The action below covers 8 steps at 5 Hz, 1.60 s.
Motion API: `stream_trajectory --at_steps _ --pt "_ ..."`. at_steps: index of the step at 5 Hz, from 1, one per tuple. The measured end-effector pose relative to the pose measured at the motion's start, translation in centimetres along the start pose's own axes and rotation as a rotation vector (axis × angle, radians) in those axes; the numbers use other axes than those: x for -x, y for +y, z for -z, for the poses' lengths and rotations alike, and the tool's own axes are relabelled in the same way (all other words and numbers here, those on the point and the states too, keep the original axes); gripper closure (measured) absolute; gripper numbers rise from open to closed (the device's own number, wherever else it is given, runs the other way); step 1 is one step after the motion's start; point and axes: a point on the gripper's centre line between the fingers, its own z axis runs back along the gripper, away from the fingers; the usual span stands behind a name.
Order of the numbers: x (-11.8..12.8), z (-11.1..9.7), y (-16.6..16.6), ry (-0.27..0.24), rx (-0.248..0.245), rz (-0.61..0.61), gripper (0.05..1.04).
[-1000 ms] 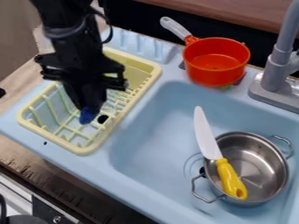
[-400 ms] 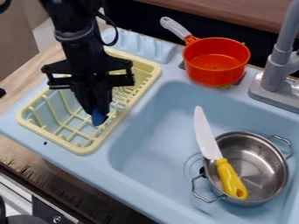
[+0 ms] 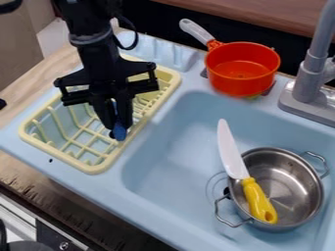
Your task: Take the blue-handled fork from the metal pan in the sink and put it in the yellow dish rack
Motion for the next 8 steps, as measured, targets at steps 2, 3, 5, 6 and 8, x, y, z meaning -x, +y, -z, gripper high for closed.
stream_trajectory --at_steps 2,3,5,6,8 --pt "-0.1 0.5 -0.5 -0.010 -0.022 0.006 0.396" --pt "0.2 0.1 -0.7 -0.024 -0.026 0.029 0.127" --pt "0.6 -1.5 -1.5 -0.097 -0.022 0.065 0.084" --pt "1.5 -1.7 -2.8 -0.132 -0.087 0.145 0.084" --pt "2.9 -0.3 -6.7 -0.223 -0.188 0.424 0.084"
